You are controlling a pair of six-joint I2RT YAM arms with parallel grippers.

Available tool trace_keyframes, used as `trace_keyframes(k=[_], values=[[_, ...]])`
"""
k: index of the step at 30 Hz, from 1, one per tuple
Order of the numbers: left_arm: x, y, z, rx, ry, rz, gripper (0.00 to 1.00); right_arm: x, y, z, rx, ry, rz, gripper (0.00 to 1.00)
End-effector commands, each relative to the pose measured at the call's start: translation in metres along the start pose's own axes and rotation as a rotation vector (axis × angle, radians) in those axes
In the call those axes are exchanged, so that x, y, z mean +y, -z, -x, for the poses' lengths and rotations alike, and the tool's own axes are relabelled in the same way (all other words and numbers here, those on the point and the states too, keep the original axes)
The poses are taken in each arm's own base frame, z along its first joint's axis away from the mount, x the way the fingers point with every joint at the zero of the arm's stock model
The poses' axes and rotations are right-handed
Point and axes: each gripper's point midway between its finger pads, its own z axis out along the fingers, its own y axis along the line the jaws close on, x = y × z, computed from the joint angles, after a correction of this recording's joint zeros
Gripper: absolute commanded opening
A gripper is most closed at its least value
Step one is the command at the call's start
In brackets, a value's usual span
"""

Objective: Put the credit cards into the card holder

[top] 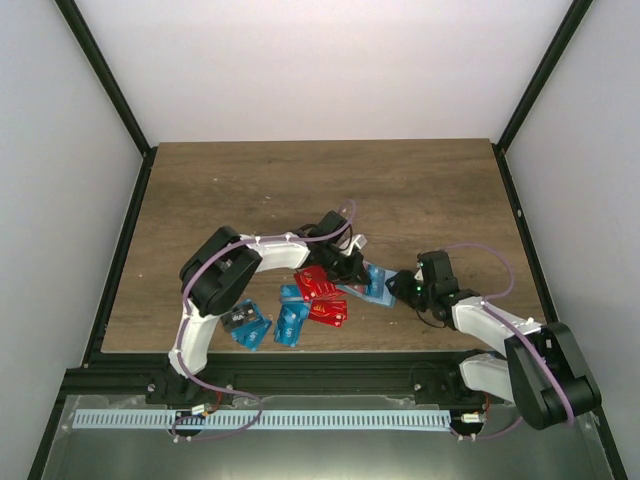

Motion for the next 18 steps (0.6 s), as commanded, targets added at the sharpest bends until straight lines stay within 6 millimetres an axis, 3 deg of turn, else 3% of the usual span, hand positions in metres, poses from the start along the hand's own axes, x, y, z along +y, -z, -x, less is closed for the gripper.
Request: trace_keyframes(k=[1, 11, 18], values=[[0.02, -0.018, -0.016, 0.042, 0.018, 0.057, 0.04, -0.014, -0.002, -0.027, 0.11, -0.028, -0.036, 0.41], [0.03, -0.019, -0.024, 0.081, -0.034, 0.092, 0.04, -0.014, -0.001, -0.017, 0.092, 0.017, -0.074, 0.41], [0.027, -0.026, -0.025, 0.102, -0.048, 0.091, 0.04, -0.011, -0.004, -0.017, 0.103, 0.029, -0.062, 0.41]])
